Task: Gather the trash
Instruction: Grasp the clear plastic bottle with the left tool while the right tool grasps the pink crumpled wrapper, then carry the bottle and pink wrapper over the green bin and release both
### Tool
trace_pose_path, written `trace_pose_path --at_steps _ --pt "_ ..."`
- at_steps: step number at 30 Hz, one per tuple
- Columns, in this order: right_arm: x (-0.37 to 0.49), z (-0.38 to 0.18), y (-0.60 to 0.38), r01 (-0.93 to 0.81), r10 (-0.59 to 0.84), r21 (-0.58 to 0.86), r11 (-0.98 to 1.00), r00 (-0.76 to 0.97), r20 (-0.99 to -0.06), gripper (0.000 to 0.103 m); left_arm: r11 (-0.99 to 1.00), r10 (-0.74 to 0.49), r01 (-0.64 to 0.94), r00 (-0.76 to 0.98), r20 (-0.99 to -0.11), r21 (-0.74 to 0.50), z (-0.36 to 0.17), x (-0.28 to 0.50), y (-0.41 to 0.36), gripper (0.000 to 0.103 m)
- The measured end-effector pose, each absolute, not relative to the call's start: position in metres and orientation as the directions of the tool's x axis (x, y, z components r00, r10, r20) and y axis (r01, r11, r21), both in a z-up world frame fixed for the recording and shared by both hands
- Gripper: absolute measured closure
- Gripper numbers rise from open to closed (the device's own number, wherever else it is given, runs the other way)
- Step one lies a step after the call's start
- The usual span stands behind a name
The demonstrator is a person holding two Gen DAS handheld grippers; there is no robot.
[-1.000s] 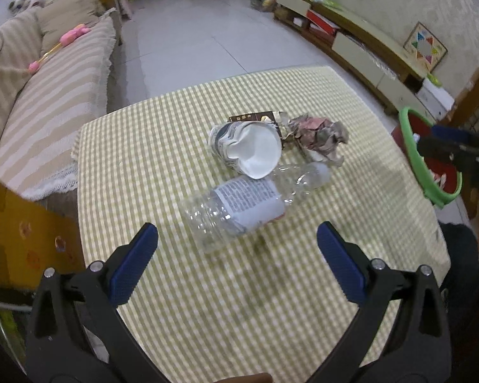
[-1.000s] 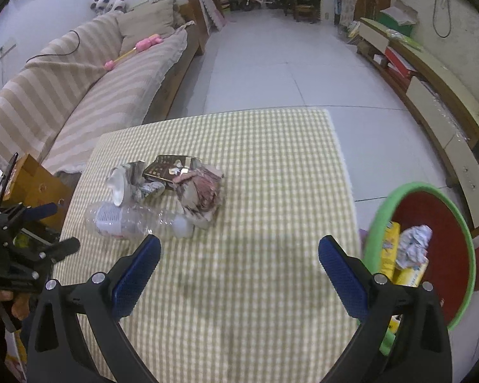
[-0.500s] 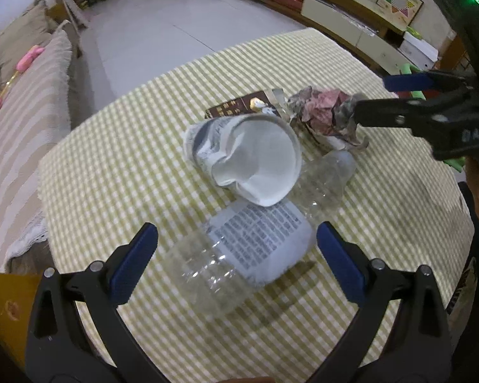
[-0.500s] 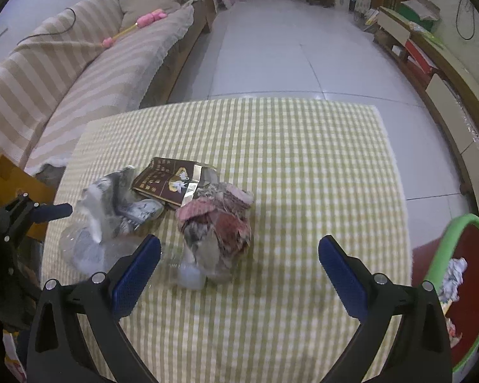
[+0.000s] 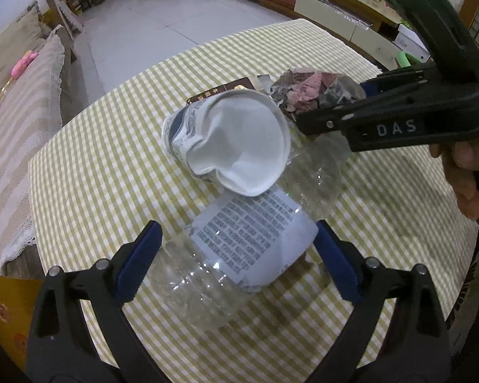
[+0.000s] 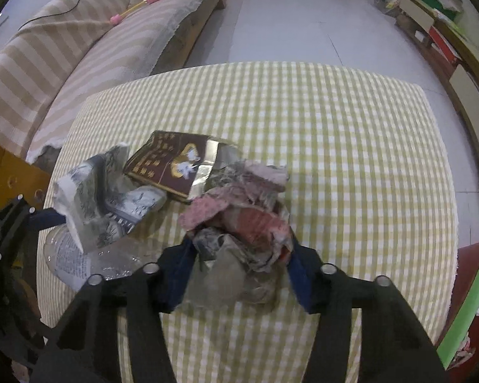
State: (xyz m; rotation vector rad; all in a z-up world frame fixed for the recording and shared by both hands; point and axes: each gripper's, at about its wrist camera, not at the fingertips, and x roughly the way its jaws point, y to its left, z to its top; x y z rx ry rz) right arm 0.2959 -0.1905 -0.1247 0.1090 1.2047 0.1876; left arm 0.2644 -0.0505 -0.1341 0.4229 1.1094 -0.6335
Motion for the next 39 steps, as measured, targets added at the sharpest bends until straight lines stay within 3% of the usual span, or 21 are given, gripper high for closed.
trace_pose_path --at_steps 5,8,9,25,39 --pt "0.28 -0.112 -0.2 -0.075 0.191 0.176 0.982 0.365 -0.911 0.068 0.754 -0.265 0.657 0.285 -0.921 -0.014 -0.133 0.255 -0.049 0.012" --pt "0.265 -0.104 -0.214 -0.068 0.188 0.175 0.982 0.374 -0.908 0.068 0.767 -0.279 0.64 0.28 -0.919 -0.038 -0.13 0.246 -0.046 0.034" --pt "0.259 -0.101 -0.219 -0.062 0.185 0.174 0.983 0.379 -0.907 0.068 0.78 -0.276 0.625 0.283 -0.919 -0.042 -0.129 0.244 -0.045 0.036" --pt "0.189 -0.067 -0.238 -0.047 0.185 0.183 0.982 0.439 -0.879 0.068 0.857 -0.28 0.504 0.277 -0.919 -0.109 -0.118 0.205 -0.025 0.039" --pt "0.129 -0.023 -0.249 -0.049 0.204 0.209 0.977 0.51 -0.835 0.068 0.902 -0.339 0.396 0.398 -0.852 -0.174 -0.056 0.171 -0.023 0.045"
